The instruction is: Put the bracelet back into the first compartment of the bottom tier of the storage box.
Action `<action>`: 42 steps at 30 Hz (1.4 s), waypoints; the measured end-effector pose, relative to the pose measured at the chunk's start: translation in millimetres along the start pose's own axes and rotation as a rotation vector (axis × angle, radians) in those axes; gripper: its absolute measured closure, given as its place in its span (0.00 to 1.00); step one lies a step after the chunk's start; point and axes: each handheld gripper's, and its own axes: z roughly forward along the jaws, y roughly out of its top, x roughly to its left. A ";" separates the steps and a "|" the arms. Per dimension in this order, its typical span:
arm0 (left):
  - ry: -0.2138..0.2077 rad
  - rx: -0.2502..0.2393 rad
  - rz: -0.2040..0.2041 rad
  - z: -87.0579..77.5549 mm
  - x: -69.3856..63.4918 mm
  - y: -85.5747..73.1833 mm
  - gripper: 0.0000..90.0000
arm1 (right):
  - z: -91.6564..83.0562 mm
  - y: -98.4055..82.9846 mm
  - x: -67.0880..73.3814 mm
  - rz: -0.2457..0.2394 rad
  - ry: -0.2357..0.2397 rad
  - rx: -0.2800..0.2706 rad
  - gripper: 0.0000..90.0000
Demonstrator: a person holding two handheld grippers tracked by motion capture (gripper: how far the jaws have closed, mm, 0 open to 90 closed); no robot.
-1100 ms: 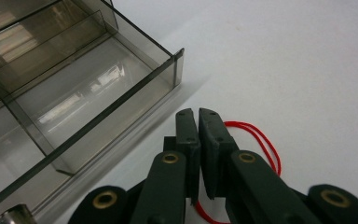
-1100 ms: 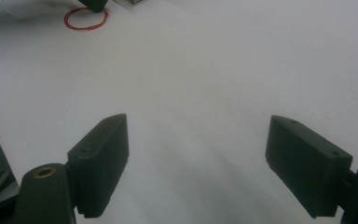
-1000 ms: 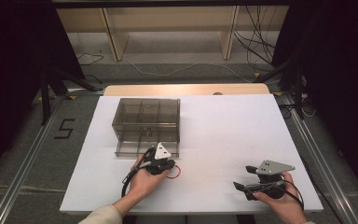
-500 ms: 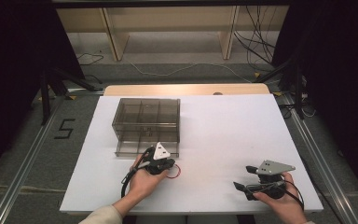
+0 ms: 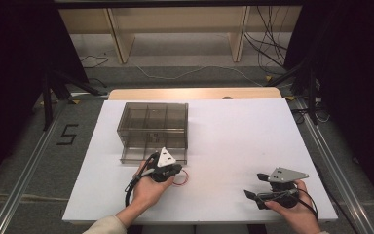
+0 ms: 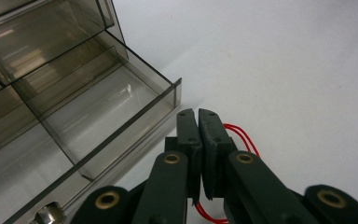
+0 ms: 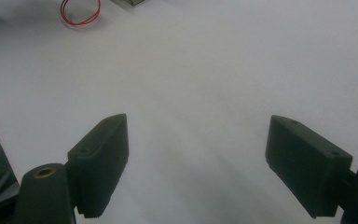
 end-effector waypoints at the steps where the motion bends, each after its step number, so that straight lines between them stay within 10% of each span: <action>1: 0.001 -0.002 0.000 -1.1 0.2 0.3 0.97 | 0.0 0.0 0.0 0.000 0.000 0.000 0.24; 42: 0.064 -0.067 -0.041 -38.5 14.8 2.4 0.97 | -0.9 0.0 -0.2 0.000 0.001 0.001 0.24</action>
